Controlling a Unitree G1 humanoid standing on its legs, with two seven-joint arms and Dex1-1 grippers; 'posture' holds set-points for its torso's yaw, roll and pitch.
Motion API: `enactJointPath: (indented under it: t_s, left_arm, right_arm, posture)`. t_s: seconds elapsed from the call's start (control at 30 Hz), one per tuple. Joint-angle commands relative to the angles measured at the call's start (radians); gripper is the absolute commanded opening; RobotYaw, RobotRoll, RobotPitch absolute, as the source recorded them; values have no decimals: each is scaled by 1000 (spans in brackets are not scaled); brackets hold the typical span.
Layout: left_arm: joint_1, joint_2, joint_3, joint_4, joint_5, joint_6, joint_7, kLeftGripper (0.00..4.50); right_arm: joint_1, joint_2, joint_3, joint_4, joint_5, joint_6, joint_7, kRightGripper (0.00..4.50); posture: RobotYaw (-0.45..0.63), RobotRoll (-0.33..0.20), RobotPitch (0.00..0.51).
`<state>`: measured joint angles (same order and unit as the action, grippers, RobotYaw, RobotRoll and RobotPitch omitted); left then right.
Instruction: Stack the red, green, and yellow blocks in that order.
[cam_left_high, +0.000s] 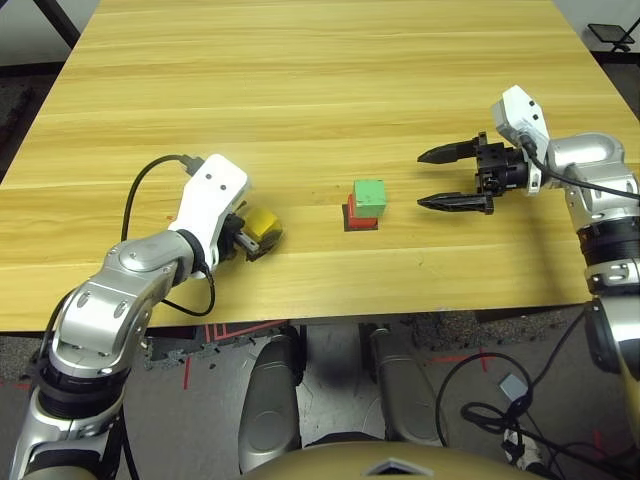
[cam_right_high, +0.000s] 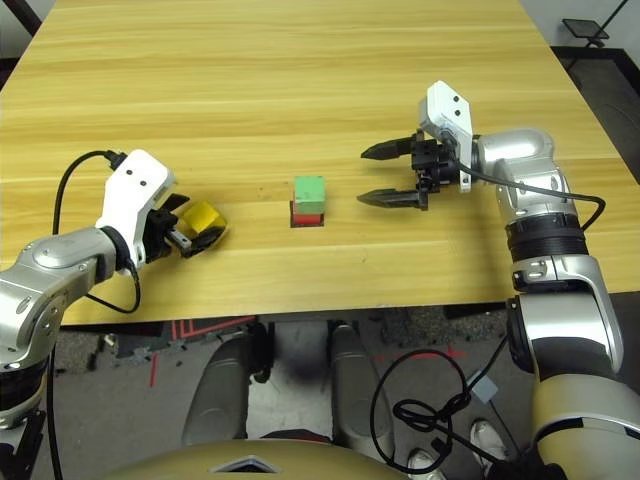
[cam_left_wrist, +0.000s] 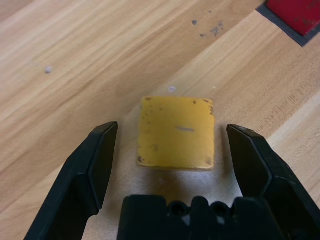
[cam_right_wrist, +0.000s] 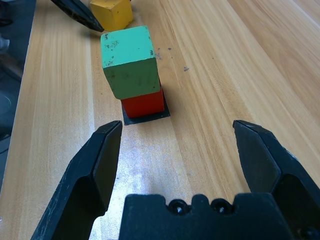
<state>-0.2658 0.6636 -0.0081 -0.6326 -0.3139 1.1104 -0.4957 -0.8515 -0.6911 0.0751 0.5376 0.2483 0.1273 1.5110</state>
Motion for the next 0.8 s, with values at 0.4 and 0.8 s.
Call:
enactJointPath:
  t_s: [0.4, 0.8]
  left_arm:
    - [-400, 34, -55, 157, -162, -62, -252, 2058]
    - [-667, -58, -300, 390, -124, -213, -459, 2058]
  right_arm:
    - [29, -11, -7, -28, 4, 6, -7, 4500]
    - [130, -54, -38, -148, 29, 68, -32, 4500]
  posture:
    - [167, 1, 255]
    - [74, -2, 258]
